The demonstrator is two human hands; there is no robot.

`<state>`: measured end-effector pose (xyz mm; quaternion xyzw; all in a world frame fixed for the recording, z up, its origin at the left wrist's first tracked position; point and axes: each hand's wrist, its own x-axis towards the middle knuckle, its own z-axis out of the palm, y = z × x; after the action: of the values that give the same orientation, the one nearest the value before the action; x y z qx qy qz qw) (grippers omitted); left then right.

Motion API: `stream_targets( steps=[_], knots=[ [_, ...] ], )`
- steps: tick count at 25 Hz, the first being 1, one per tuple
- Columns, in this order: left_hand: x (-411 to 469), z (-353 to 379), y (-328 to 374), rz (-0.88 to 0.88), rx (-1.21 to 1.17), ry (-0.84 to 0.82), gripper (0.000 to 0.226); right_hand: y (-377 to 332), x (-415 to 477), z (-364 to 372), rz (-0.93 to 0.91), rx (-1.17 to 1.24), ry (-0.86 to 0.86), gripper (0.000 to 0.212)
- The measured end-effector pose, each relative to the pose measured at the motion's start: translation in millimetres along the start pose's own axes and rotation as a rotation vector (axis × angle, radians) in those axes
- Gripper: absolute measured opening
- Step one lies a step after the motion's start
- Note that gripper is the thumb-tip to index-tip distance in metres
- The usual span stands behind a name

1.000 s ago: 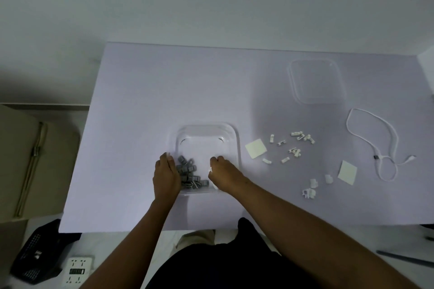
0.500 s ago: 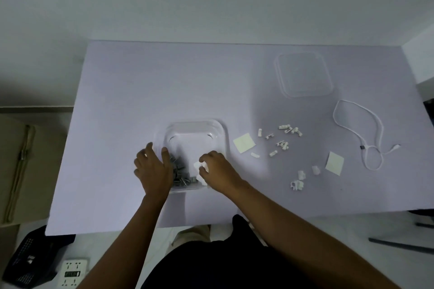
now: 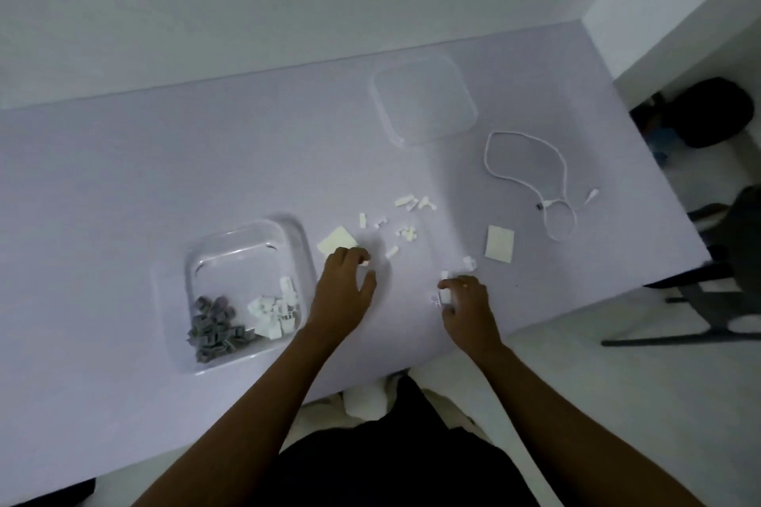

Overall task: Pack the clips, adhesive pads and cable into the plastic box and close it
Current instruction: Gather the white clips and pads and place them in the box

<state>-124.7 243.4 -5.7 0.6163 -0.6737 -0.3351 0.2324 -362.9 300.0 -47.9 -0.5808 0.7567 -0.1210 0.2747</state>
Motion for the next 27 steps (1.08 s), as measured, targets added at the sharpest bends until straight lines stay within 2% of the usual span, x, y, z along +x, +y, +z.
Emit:
stream_targets(
  steps=[2,4,7,10,12,14,15,16,18,19,20,22,23,25,26,27],
  knots=[
    [0.9,35.6,12.5,0.021,0.014,-0.152,0.029,18.9,1.6,-0.6,0.004,-0.027,-0.063,0.037],
    [1.8,66.9,21.6,0.021,0.065,-0.282,0.036,29.7,7.1,-3.5,0.023,0.035,-0.057,0.03],
    [1.7,102.3,32.2,0.065,0.158,-0.396,0.05,37.8,13.9,-12.2,0.047,0.163,-0.054,0.023],
    [7.6,130.5,43.0,0.054,0.201,-0.47,0.054,56.6,24.0,-29.1,0.179,0.355,0.024,0.018],
    [12.9,143.6,46.2,0.022,0.203,-0.445,0.042,64.8,31.2,-45.9,0.404,0.79,0.037,0.01],
    [19.6,148.3,53.1,-0.063,0.109,-0.352,0.025,70.4,36.8,-64.6,0.599,1.325,-0.033,0.023],
    [23.4,147.1,57.6,-0.148,0.031,-0.304,0.018,71.5,40.5,-71.7,0.643,1.467,-0.056,0.025],
    [28.9,143.7,62.7,-0.299,-0.094,-0.273,0.013,71.9,45.5,-76.9,0.669,1.511,-0.072,0.025],
    [41.9,137.6,69.9,-0.665,-0.443,-0.27,0.016,70.2,58.0,-78.5,0.661,1.355,-0.06,0.022],
    [46.4,135.9,71.5,-0.762,-0.531,-0.265,0.021,68.6,65.2,-75.8,0.601,1.152,-0.054,0.022],
    [49.0,136.5,73.8,-0.768,-0.509,-0.263,0.021,68.5,70.4,-71.4,0.499,0.904,-0.045,0.02],
    [48.1,139.2,81.1,-0.581,-0.212,-0.274,0.013,66.0,78.9,-61.9,0.25,0.488,-0.094,0.017],
    [45.0,142.1,84.3,-0.453,-0.04,-0.32,0.021,64.3,79.9,-57.6,0.153,0.378,-0.145,0.02],
    [41.6,152.1,82.3,-0.276,0.175,-0.435,0.055,65.4,82.5,-50.4,0.066,0.251,-0.198,0.025],
    [41.6,156.7,79.2,-0.25,0.226,-0.472,0.062,66.2,84.5,-49.1,0.056,0.218,-0.193,0.025],
    [42.2,159.0,77.7,-0.238,0.252,-0.485,0.061,68.7,86.4,-47.9,0.065,0.221,-0.179,0.022]
  ],
)
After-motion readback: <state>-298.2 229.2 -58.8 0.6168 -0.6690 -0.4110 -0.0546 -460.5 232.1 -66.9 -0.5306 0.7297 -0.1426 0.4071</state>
